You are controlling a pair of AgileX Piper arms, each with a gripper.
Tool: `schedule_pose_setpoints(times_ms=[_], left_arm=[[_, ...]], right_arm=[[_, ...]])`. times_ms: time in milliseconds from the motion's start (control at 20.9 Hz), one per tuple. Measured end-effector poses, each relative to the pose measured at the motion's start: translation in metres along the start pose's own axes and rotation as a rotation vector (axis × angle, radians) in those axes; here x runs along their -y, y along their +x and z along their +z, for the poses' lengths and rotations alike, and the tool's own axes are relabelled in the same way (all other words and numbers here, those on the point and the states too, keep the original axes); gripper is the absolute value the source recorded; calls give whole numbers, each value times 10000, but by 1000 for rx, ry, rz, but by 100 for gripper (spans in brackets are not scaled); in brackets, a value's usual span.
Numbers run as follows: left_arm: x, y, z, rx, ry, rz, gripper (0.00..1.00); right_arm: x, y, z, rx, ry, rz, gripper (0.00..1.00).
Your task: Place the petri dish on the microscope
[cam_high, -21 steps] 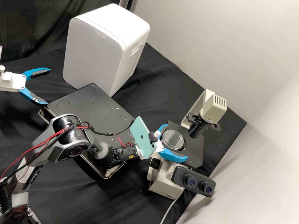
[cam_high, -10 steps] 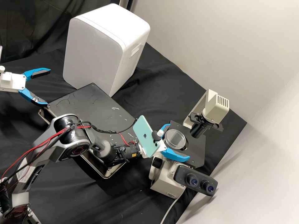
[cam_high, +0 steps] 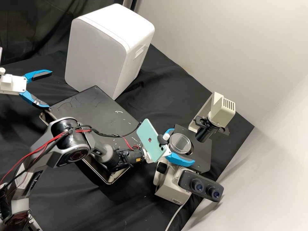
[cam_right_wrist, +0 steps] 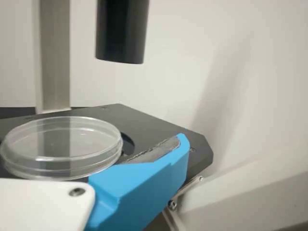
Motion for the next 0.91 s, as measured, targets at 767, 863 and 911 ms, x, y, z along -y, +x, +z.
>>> schedule_pose_setpoints(times_ms=[767,863,911], left_arm=[[0,0,0,0,0,0,100],[0,0,2,-1,-1,0,100],[0,0,5,0,-2,0,100]], right_arm=[[39,-335,-83,-39,57,-62,100],[10,-303,-115,-50,59,-50,100],[-11,-279,-138,-58,60,-42,100]])
